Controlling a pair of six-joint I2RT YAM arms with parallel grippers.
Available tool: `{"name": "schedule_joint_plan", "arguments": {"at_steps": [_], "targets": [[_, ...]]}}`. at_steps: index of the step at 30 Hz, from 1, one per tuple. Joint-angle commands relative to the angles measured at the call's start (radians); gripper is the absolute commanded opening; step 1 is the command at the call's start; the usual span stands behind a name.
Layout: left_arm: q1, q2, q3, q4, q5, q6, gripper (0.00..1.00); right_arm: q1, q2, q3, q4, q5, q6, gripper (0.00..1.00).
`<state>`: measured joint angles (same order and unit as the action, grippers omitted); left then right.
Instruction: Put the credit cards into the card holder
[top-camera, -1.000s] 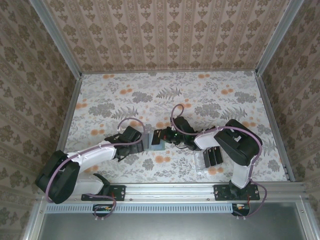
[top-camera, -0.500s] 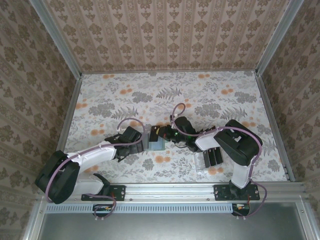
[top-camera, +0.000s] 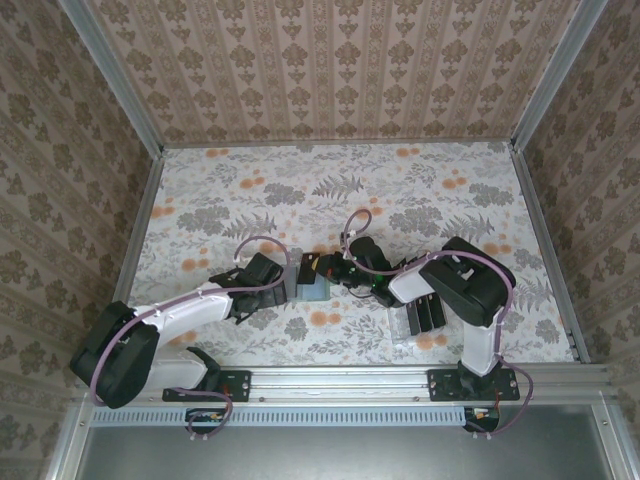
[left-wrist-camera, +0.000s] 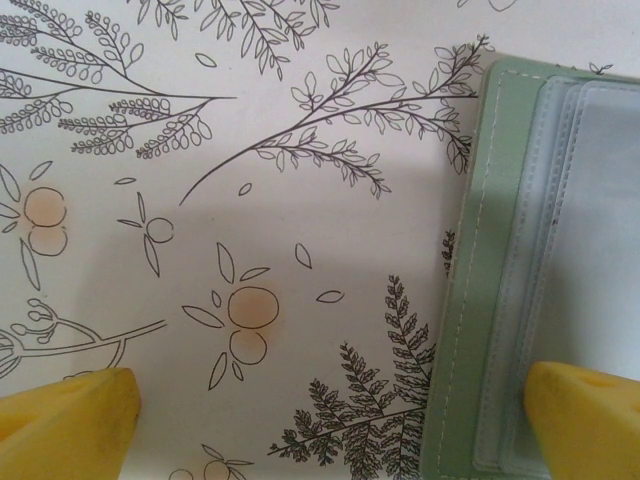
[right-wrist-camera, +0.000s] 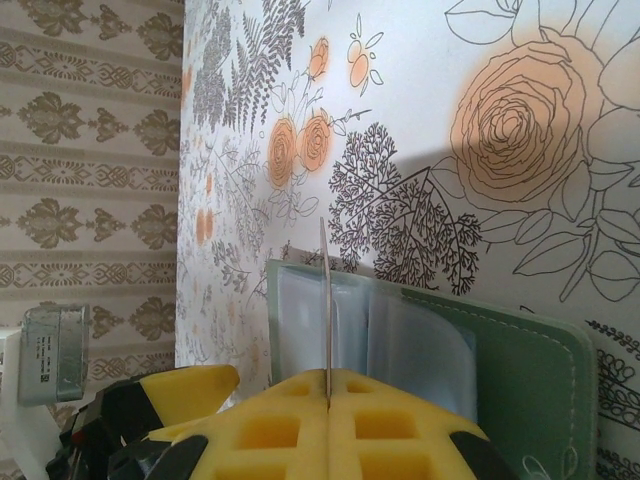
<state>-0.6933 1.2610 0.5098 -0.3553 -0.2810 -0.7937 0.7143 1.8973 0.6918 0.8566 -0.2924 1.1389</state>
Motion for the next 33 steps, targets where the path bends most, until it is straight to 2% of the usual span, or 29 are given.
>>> {"name": "schedule_joint_plan", "arguments": {"at_steps": [1, 33], "targets": [[-0.002, -0.005, -0.027, -0.059, -0.027, -0.012, 1.0, 0.006, 0.03, -0.011, 0.058, 0.007, 0.02, 0.0], [-0.003, -0.008, -0.033, -0.056, -0.03, -0.01, 1.0, 0.044, 0.084, -0.031, 0.132, -0.005, 0.065, 0.0]]}}
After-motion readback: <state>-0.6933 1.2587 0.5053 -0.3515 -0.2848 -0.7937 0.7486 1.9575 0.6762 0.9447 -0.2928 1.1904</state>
